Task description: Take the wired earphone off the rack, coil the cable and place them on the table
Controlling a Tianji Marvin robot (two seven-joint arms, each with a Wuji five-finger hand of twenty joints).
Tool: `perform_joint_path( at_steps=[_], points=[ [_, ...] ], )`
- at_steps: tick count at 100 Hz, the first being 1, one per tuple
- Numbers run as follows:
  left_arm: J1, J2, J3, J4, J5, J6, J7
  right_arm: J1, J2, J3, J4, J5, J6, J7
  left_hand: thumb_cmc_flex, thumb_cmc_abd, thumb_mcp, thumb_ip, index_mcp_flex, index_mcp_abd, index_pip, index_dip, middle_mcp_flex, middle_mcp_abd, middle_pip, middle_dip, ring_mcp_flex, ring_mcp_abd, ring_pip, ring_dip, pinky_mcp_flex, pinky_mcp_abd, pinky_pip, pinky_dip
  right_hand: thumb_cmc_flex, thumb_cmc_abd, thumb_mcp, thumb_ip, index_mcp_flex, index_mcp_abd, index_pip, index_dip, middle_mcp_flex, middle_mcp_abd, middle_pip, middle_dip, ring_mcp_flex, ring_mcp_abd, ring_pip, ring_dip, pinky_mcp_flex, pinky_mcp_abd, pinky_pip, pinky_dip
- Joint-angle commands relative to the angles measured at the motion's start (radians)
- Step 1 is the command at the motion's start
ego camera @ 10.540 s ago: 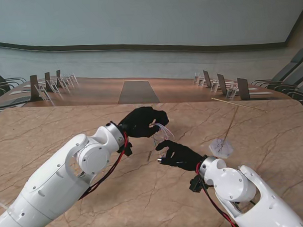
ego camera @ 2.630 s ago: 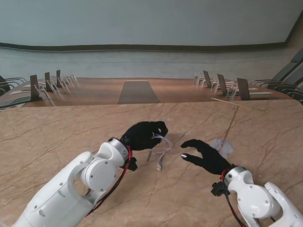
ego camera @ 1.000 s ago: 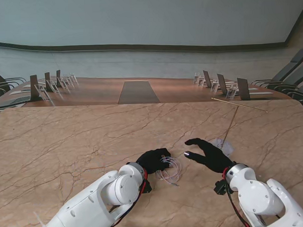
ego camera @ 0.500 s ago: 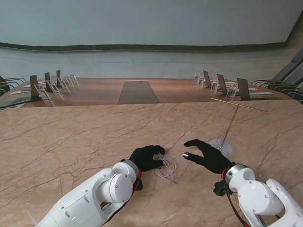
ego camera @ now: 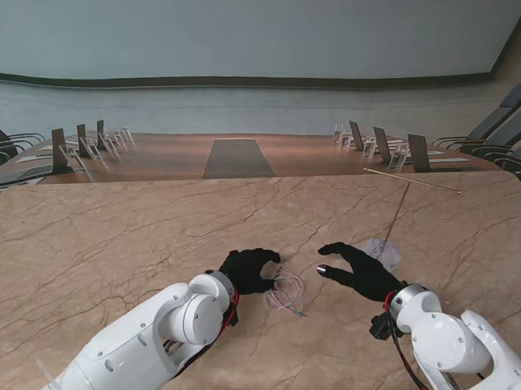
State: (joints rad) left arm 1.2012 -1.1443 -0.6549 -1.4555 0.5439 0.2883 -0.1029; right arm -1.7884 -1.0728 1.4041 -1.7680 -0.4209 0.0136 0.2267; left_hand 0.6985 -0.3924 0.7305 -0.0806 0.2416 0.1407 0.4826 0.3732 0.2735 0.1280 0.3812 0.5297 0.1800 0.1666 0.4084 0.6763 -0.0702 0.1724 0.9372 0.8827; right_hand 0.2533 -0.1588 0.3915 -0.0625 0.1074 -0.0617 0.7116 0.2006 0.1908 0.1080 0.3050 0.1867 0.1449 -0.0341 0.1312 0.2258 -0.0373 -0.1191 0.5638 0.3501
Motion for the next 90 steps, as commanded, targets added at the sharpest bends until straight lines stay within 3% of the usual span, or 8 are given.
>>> perform_joint_path(
  at_steps=[1,29,44,67,78,83,85,90],
  points=[
    [-0.006,0.008,0.004,-0.011,0.006,-0.004,-0.017,-0.008,-0.001,0.001,-0.008,0.001,0.000,0.003,-0.004,-0.056,0.029,0.022,-0.031,-0.002,-0.025,-0.020,-0.028,-0.020,-0.024,-0.016,-0.026,-0.028,-0.046,-0.026,-0.015,-0.012,-0.067,-0.019,0.025,0.046,-0.025,0.029,-0.022,-0.005,0.014,0.005,-0.016,-0.020,-0.019,-0.009,-0.037,-0.044,-0.026,-0.001,-0.017,-0.065,-0.028,0.018],
    [0.034,0.016,-0.034,-0.024,0.052,-0.024,0.008,-0.011,0.001,0.007,-0.005,0.001,-0.017,0.010,-0.077,-0.017,-0.054,0.006,-0.067,-0.025,-0.044,-0.031,-0.069,-0.045,-0.074,-0.064,-0.072,-0.066,-0.163,-0.088,-0.019,-0.017,-0.341,-0.070,0.017,0.054,-0.040,0.028,-0.026,-0.015,0.002,-0.001,-0.019,-0.029,-0.030,-0.014,-0.040,-0.053,-0.036,-0.004,-0.018,-0.069,-0.037,0.021],
    [0.099,0.029,-0.099,-0.061,0.102,-0.039,0.025,-0.020,0.003,0.007,-0.012,-0.010,-0.016,0.017,-0.127,0.036,-0.127,0.001,-0.093,-0.033,-0.051,-0.041,-0.081,-0.093,-0.112,-0.112,-0.098,-0.105,-0.248,-0.161,-0.028,-0.027,-0.496,-0.082,-0.002,0.060,-0.043,0.027,-0.025,-0.026,-0.026,-0.012,-0.018,-0.037,-0.054,-0.025,-0.043,-0.062,-0.055,-0.007,-0.019,-0.073,-0.056,0.023],
    [0.211,0.051,-0.201,-0.139,0.169,-0.068,0.021,-0.045,0.006,0.009,-0.034,-0.035,-0.015,0.023,-0.189,0.131,-0.270,0.003,-0.091,-0.056,-0.105,-0.072,-0.083,-0.120,-0.175,-0.213,-0.130,-0.153,-0.334,-0.268,-0.025,-0.045,-0.683,-0.142,-0.068,0.076,-0.032,0.020,-0.029,-0.059,-0.087,-0.023,-0.022,-0.060,-0.094,-0.041,-0.055,-0.089,-0.099,-0.008,-0.022,-0.083,-0.099,0.034],
    [0.268,0.066,-0.253,-0.200,0.181,-0.080,-0.027,-0.063,0.007,0.009,-0.047,-0.045,-0.013,0.021,-0.197,0.155,-0.301,-0.001,-0.092,-0.057,-0.123,-0.074,-0.093,-0.123,-0.212,-0.245,-0.138,-0.162,-0.366,-0.301,-0.023,-0.055,-0.744,-0.173,-0.104,0.076,-0.001,0.013,-0.028,-0.092,-0.223,-0.042,-0.029,-0.058,-0.167,-0.073,-0.061,-0.084,-0.135,0.003,-0.020,-0.086,-0.157,0.064],
    [0.291,0.069,-0.272,-0.215,0.195,-0.097,-0.027,-0.072,0.006,0.009,-0.054,-0.048,-0.011,0.018,-0.209,0.168,-0.312,-0.003,-0.093,-0.058,-0.125,-0.074,-0.097,-0.124,-0.215,-0.245,-0.138,-0.165,-0.368,-0.306,-0.023,-0.056,-0.749,-0.175,-0.107,0.075,-0.001,0.012,-0.030,-0.092,-0.230,-0.037,-0.030,-0.062,-0.173,-0.076,-0.062,-0.088,-0.136,0.001,-0.022,-0.088,-0.162,0.067],
    [0.300,0.069,-0.278,-0.219,0.201,-0.104,-0.023,-0.076,0.007,0.010,-0.057,-0.050,-0.010,0.019,-0.207,0.168,-0.319,-0.001,-0.091,-0.057,-0.127,-0.074,-0.092,-0.118,-0.194,-0.230,-0.137,-0.164,-0.370,-0.311,-0.021,-0.055,-0.755,-0.179,-0.112,0.075,0.008,0.010,-0.023,-0.093,-0.283,0.028,-0.027,-0.064,-0.188,-0.079,-0.063,-0.091,-0.129,-0.019,-0.014,-0.090,-0.200,0.102],
    [0.321,0.070,-0.293,-0.230,0.209,-0.117,-0.016,-0.086,0.006,0.010,-0.063,-0.056,-0.008,0.014,-0.207,0.177,-0.333,0.000,-0.091,-0.056,-0.134,-0.076,-0.088,-0.118,-0.198,-0.236,-0.136,-0.166,-0.375,-0.323,-0.018,-0.058,-0.767,-0.191,-0.114,0.074,0.010,0.010,-0.020,-0.092,-0.301,0.052,-0.025,-0.064,-0.192,-0.079,-0.062,-0.093,-0.131,-0.025,-0.011,-0.090,-0.212,0.115]
  ],
)
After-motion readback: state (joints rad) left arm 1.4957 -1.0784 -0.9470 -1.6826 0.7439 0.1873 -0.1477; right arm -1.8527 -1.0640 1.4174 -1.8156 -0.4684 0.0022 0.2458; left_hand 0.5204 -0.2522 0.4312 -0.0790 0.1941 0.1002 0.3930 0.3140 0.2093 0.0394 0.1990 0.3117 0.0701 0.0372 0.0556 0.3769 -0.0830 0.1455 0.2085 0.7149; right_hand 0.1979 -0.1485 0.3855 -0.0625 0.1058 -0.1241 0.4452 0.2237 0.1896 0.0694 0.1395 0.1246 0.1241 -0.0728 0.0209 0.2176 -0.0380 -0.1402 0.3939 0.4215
